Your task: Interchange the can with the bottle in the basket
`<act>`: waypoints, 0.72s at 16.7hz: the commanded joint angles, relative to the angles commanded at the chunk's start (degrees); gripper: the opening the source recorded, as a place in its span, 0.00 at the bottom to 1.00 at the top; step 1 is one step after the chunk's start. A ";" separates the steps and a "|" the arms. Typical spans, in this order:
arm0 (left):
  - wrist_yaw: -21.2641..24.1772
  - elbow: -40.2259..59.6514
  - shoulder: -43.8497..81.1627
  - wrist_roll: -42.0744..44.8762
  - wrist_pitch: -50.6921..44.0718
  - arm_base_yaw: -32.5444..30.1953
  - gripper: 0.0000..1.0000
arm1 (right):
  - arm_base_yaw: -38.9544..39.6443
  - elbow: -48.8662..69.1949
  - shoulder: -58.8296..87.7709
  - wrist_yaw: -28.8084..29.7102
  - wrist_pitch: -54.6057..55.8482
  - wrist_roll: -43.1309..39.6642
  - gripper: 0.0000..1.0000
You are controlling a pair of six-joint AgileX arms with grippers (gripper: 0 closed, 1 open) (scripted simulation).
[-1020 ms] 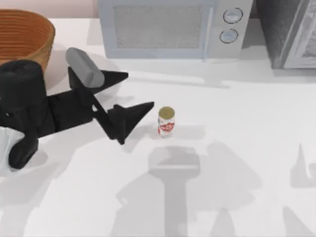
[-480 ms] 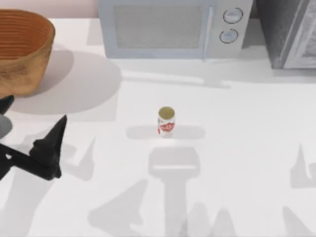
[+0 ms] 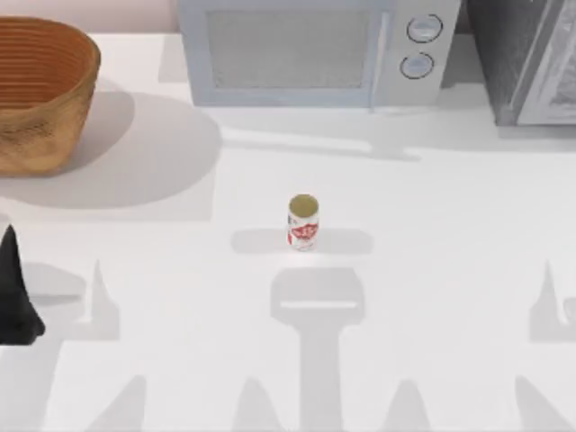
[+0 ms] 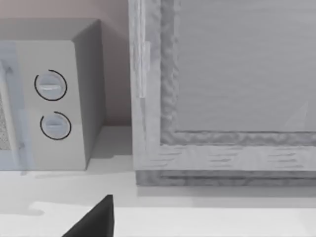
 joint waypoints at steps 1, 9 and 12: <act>-0.69 -0.23 -1.36 -0.16 -0.85 0.52 1.00 | 0.00 0.00 0.00 0.00 0.00 0.00 1.00; -1.02 -0.25 -1.60 -0.18 -0.97 0.99 1.00 | 0.00 0.00 0.00 0.00 0.00 0.00 1.00; 0.19 -0.54 3.76 0.40 2.93 3.08 1.00 | 0.00 0.00 0.00 0.00 0.00 0.00 1.00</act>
